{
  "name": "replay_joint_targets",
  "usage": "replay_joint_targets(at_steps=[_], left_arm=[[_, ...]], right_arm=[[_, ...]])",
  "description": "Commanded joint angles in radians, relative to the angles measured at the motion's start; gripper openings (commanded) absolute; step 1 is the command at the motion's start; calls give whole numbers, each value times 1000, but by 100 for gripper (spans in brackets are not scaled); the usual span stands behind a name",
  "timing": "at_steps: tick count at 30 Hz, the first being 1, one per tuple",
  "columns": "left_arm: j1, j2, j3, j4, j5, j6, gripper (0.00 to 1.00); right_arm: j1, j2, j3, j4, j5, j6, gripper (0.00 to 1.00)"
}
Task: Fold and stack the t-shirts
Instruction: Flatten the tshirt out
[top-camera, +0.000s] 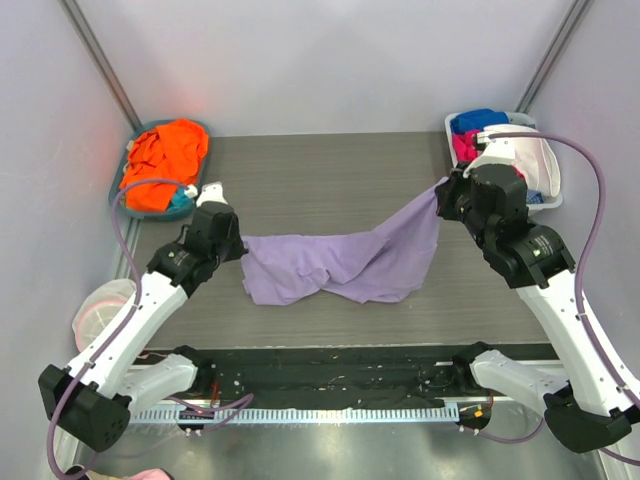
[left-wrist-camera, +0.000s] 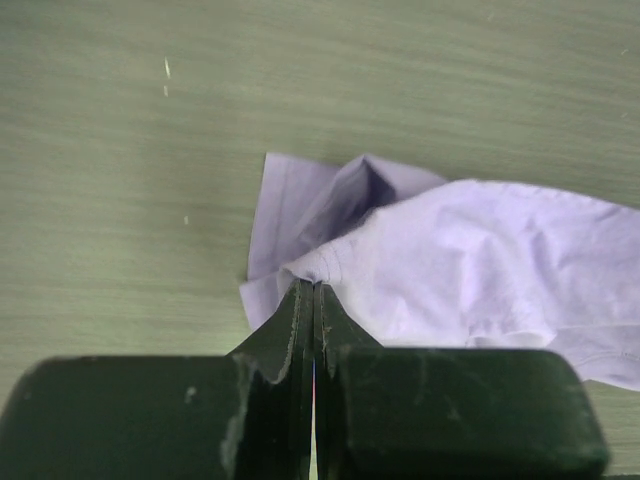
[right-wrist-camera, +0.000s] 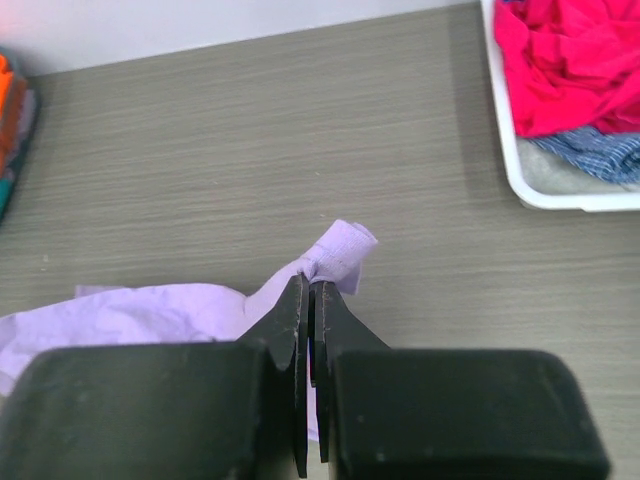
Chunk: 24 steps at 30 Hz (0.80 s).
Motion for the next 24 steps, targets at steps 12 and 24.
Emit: replay_joint_targets(at_steps=[12,24], left_arm=[[4,-257,-405,-67,58,-333,0],[4,-190,-396,-37,29,-323,10]], right_arm=[[-2,22,28,-168,372,117,1],[-5,36,2,-176,324,140,1]])
